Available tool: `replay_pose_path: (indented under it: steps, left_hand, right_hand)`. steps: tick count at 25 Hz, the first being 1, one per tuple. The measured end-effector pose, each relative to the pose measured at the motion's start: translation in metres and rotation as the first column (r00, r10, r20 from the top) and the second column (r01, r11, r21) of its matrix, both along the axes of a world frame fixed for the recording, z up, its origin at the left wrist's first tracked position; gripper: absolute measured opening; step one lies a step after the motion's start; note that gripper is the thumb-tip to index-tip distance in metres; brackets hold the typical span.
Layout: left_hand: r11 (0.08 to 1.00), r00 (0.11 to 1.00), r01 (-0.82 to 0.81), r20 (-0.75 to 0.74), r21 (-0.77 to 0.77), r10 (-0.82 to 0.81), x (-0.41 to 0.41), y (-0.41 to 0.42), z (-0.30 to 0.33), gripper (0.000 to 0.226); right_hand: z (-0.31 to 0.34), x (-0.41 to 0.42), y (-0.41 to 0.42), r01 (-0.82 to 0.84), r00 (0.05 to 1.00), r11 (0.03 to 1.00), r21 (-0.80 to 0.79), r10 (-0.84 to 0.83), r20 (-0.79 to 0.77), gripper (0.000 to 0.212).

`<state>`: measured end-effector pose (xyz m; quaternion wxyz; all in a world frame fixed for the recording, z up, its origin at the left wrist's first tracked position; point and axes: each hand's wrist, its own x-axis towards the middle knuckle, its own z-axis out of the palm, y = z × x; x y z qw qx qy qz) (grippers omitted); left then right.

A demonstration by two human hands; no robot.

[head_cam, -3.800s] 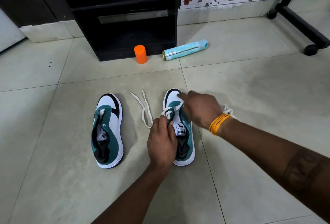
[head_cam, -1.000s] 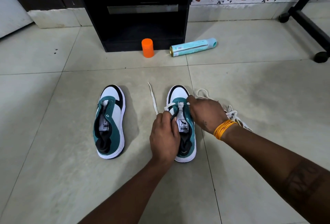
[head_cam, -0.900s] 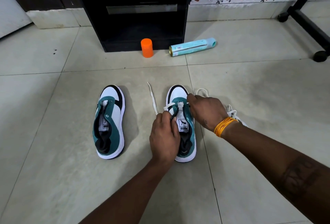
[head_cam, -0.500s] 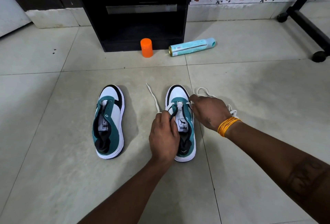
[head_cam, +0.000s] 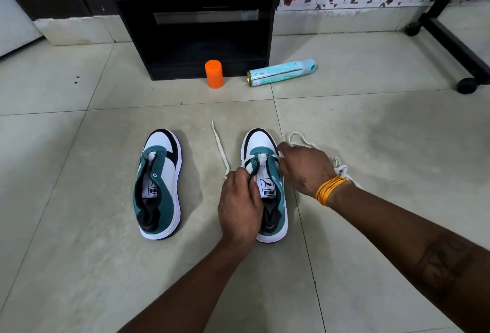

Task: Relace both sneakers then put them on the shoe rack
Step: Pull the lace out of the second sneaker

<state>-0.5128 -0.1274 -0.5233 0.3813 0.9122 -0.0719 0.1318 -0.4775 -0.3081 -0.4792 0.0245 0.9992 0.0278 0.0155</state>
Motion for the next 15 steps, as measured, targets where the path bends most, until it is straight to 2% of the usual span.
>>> replay_pose_path:
  steps: [2,4,5,8,9,11,13,15]
  left_hand:
    - [1.0,1.0,-0.013,0.0,-0.013,0.013,-0.001,0.0,0.0,0.022]
    - [0.999,1.0,-0.023,-0.001,-0.035,0.023,-0.002,0.0,0.0,0.021]
    - [0.999,1.0,-0.024,-0.006,-0.042,0.024,-0.002,-0.001,0.0,0.021]
    - [0.999,1.0,-0.029,-0.009,-0.034,0.029,-0.002,-0.001,0.0,0.021]
    - [0.999,1.0,-0.025,-0.008,-0.026,0.025,-0.002,-0.001,0.0,0.021]
    - [0.999,1.0,-0.015,-0.007,-0.028,0.015,0.0,0.0,0.0,0.021]
    - [0.999,1.0,-0.009,-0.004,-0.035,0.009,0.001,0.0,0.001,0.022]
    - [0.999,1.0,-0.012,-0.004,-0.043,0.012,0.0,0.001,0.001,0.022]
  right_hand:
    - [-0.003,0.002,0.008,-0.047,0.997,0.999,-0.006,0.047,0.062,0.02]
    - [-0.006,0.0,0.006,-0.026,0.998,0.999,-0.024,0.027,0.054,0.018]
    - [-0.008,-0.003,0.001,-0.007,1.0,0.999,-0.048,0.008,0.016,0.018]
    - [-0.009,-0.008,-0.018,0.052,0.964,0.981,-0.187,-0.098,-0.249,0.024]
    - [-0.008,-0.008,-0.023,0.083,0.955,0.982,-0.168,-0.126,-0.268,0.024]
    - [-0.007,-0.006,-0.024,0.094,0.989,0.995,0.028,-0.09,-0.121,0.024]
    - [-0.004,-0.003,-0.016,0.033,0.998,0.96,0.278,-0.046,0.038,0.035]
    - [-0.001,-0.002,-0.005,-0.035,0.998,0.937,0.347,0.018,0.053,0.03]
